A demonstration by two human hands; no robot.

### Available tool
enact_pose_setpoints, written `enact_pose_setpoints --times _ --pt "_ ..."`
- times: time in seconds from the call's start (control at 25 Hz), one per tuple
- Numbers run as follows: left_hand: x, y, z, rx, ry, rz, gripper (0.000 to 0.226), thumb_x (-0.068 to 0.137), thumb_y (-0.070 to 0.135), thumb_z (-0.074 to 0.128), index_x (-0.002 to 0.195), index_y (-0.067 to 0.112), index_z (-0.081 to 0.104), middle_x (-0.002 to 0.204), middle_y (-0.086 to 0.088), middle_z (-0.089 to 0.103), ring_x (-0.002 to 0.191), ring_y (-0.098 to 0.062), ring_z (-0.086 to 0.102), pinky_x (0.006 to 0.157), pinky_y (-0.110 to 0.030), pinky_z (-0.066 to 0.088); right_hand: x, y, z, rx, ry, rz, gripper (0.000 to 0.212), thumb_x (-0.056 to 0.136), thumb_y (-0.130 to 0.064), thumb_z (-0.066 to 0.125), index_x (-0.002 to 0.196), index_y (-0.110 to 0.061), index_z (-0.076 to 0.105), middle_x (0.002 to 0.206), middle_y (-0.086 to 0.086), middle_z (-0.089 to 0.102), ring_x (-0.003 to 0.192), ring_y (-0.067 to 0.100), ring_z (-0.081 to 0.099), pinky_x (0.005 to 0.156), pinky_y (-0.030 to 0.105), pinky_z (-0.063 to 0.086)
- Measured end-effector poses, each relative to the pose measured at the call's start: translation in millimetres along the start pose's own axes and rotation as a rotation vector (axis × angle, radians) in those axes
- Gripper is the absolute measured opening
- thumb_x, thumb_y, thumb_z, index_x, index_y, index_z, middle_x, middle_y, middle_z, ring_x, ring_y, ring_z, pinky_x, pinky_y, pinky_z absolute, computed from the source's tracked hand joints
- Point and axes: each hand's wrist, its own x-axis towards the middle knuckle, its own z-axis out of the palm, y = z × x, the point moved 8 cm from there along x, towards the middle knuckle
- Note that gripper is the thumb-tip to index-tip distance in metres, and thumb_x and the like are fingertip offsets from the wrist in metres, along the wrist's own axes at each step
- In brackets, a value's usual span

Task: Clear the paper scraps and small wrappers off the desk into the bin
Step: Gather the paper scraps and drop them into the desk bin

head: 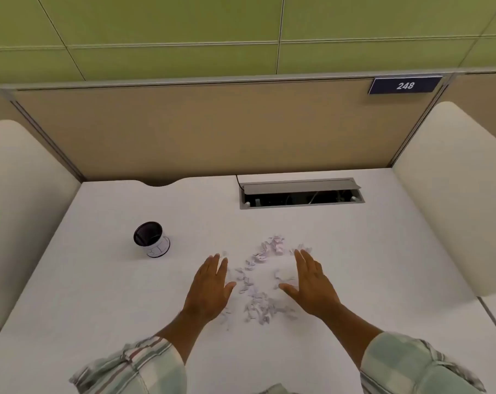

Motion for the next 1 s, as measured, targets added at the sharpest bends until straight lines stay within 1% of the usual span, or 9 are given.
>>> enact_pose_setpoints --times 0.16,0.32,0.44,0.64,0.72,0.76,0.84,0.92,1.0 --pt "18.5 -5.0 15.0 -0.107 -0.114 -0.041 0.073 0.099 0.046 0.050 0.159 0.019 0.016 0.166 -0.008 0.020 0.152 -0.027 0.023 0.121 -0.038 0.030 12.1 37.2 9.1 -0.003 -0.152 0.204 0.128 0.067 -0.079 0.067 0.156 -0.025 -0.008 0.165 0.007 0.002 0.147 0.038 0.021 0.105 0.051 0.047" --pt "39.5 8.0 33.0 -0.150 -0.224 -0.105 0.081 0.096 0.037 0.062 0.159 0.021 0.013 0.163 -0.009 0.017 0.144 -0.029 0.039 0.112 -0.036 0.041 26.6 59.8 31.4 0.005 -0.283 0.326 0.152 0.052 -0.072 0.084 0.153 -0.027 -0.021 0.158 0.015 0.007 0.138 0.044 0.029 0.103 0.053 0.047" --pt "58.4 17.5 47.8 -0.250 -0.244 -0.170 0.090 0.090 0.034 0.071 0.159 0.021 0.014 0.160 -0.011 0.022 0.135 -0.028 0.051 0.106 -0.033 0.048 41.5 65.0 41.1 0.053 -0.301 0.392 0.160 0.048 -0.063 0.091 0.151 -0.028 -0.027 0.150 0.015 0.016 0.129 0.042 0.039 0.098 0.051 0.050" --pt "94.2 31.3 65.3 -0.381 -0.283 -0.240 0.101 0.083 0.030 0.080 0.159 0.025 0.012 0.161 -0.011 0.021 0.138 -0.029 0.048 0.104 -0.032 0.048 79.3 59.3 46.6 0.116 -0.287 0.409 0.160 0.047 -0.052 0.096 0.152 -0.027 -0.022 0.152 0.017 0.017 0.130 0.045 0.043 0.101 0.053 0.049" --pt "110.1 40.0 62.8 -0.394 -0.277 -0.199 0.100 0.082 0.025 0.082 0.158 0.028 0.017 0.156 -0.010 0.026 0.131 -0.027 0.054 0.101 -0.029 0.050 93.8 59.1 47.9 0.110 -0.307 0.418 0.154 0.049 -0.050 0.096 0.153 -0.026 -0.015 0.152 0.016 0.016 0.129 0.045 0.046 0.101 0.052 0.050" --pt "116.9 43.6 61.4 -0.396 -0.274 -0.176 0.098 0.081 0.021 0.083 0.157 0.030 0.021 0.151 -0.009 0.030 0.127 -0.027 0.057 0.100 -0.029 0.051 99.5 59.4 48.1 0.101 -0.313 0.418 0.145 0.051 -0.049 0.095 0.154 -0.024 -0.004 0.149 0.016 0.019 0.126 0.044 0.049 0.100 0.051 0.051" --pt "126.8 47.3 65.8 -0.411 -0.280 -0.131 0.089 0.081 0.012 0.082 0.153 0.030 0.033 0.138 -0.008 0.038 0.117 -0.027 0.061 0.099 -0.031 0.055 107.2 57.4 47.4 0.092 -0.304 0.394 0.113 0.058 -0.044 0.093 0.144 -0.019 0.024 0.136 0.015 0.030 0.113 0.040 0.058 0.092 0.044 0.056" --pt "131.1 50.4 68.4 -0.428 -0.255 -0.086 0.070 0.085 0.003 0.075 0.146 0.024 0.047 0.124 -0.005 0.044 0.105 -0.023 0.063 0.088 -0.028 0.059 109.9 51.4 44.1 0.101 -0.265 0.350 0.082 0.070 -0.037 0.087 0.135 -0.021 0.040 0.128 0.012 0.037 0.100 0.035 0.064 0.083 0.038 0.058" --pt "131.1 52.1 72.7 -0.451 -0.241 -0.074 0.044 0.091 0.002 0.067 0.132 0.014 0.056 0.109 0.000 0.050 0.087 -0.008 0.062 0.071 -0.016 0.058 109.7 45.6 45.0 0.092 -0.236 0.295 0.066 0.079 -0.032 0.080 0.135 -0.023 0.046 0.128 0.013 0.041 0.096 0.033 0.066 0.082 0.038 0.060"
